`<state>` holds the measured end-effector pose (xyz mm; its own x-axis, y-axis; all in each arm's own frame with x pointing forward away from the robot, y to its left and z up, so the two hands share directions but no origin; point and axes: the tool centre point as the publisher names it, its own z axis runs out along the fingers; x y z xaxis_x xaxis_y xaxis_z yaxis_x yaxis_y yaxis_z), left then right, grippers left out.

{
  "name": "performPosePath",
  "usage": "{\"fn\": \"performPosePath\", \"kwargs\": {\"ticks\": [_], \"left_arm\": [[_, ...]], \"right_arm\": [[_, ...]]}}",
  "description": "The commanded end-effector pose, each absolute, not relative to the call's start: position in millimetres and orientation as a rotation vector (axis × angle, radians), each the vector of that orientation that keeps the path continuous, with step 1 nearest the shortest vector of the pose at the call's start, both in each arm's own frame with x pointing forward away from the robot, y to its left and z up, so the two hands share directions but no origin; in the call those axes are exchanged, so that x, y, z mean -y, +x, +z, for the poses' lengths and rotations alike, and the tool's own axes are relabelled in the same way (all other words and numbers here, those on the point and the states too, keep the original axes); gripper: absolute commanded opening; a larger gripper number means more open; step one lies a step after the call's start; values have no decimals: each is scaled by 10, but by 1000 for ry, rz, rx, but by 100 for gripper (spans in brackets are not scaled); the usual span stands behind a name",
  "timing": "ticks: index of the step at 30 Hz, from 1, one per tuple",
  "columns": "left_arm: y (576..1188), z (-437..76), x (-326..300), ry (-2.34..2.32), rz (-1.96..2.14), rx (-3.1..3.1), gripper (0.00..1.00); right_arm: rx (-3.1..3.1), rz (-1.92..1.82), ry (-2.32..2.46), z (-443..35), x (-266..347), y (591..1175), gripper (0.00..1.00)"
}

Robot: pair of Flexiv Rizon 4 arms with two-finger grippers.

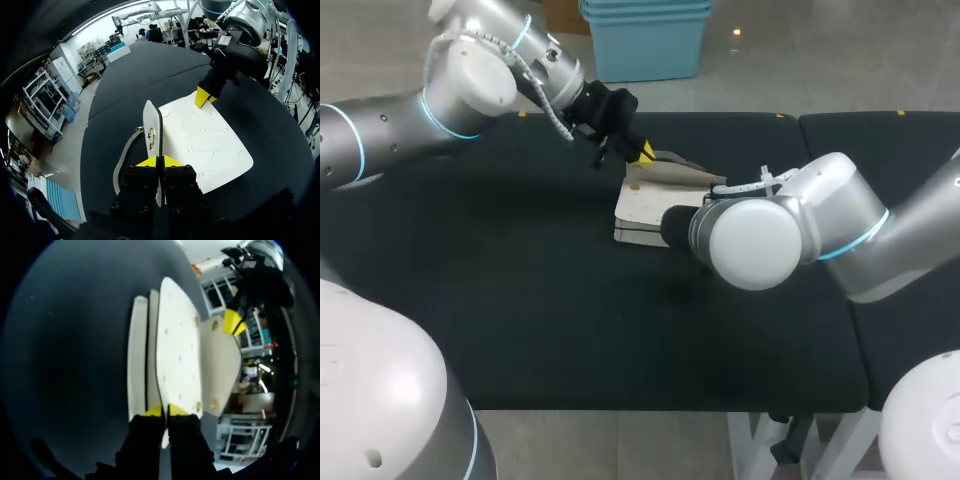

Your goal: Pick up the bag, open it, inspect its contents, close it, and place it on the opposite side

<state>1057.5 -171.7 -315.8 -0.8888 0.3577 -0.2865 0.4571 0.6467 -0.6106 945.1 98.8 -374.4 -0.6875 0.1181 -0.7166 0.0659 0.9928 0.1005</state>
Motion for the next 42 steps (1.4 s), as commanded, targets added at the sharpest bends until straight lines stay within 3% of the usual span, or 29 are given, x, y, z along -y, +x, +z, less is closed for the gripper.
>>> {"fn": "performPosePath", "kwargs": {"ticks": [1,4,12,18,23,27,42], "left_arm": [[10579,-3209,1717,711,-1062,-2739,43],[10539,-3246,1710,707,-1051,-2737,62],[10420,-3321,1735,654,-1000,-2633,75],[10465,-3409,1823,618,-987,-2621,71],[10553,-3492,1891,586,-971,-2625,55],[10624,-3536,1912,560,-972,-2636,50],[10784,-3627,2007,507,-982,-2665,47]], "right_arm": [[-2305,99,122,-3785,-957,9423,0],[-2305,99,122,-3785,-957,9423,0],[-2305,99,122,-3785,-957,9423,0],[-2305,99,122,-3785,-957,9423,0],[-2305,99,122,-3785,-957,9423,0],[-2305,99,122,-3785,-957,9423,0],[-2305,99,122,-3785,-957,9423,0]]}}
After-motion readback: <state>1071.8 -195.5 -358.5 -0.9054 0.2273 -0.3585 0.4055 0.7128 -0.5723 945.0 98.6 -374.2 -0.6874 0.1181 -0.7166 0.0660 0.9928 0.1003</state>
